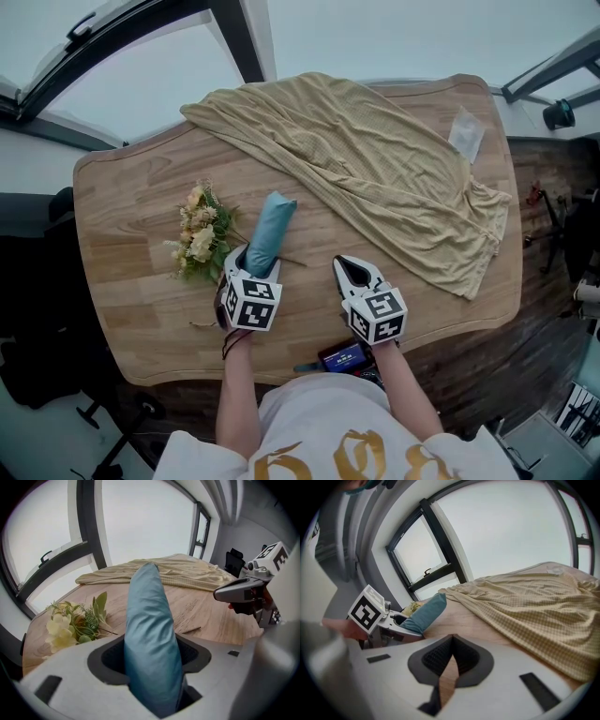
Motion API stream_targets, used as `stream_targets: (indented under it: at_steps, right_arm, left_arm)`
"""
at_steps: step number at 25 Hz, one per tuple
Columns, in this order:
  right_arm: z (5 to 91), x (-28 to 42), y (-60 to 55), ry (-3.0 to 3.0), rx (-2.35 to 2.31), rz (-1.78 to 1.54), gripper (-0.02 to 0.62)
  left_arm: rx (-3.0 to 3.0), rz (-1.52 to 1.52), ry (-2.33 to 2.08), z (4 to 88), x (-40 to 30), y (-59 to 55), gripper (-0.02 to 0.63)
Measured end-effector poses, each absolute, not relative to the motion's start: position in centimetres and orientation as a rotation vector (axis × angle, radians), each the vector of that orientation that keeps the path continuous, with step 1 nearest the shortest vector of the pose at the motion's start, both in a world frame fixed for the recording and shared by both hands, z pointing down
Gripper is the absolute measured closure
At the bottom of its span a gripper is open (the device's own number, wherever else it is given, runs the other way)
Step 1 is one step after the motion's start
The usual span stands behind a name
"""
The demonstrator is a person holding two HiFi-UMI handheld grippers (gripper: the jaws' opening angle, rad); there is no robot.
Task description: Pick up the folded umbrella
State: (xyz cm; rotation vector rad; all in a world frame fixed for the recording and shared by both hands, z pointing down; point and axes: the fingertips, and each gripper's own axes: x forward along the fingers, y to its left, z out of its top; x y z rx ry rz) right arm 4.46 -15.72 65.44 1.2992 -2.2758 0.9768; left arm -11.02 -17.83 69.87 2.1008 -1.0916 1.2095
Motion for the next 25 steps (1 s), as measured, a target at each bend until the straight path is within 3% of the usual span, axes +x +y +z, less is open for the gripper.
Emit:
stream_targets:
  at_steps: [25]
  right_arm:
    - [62.5,3.9,-15.4,-2.345,1.277,0.912,0.584]
  left_arm:
    - [2.132,0.992,-1.161,65.9,-10.3,-16.5,0.313]
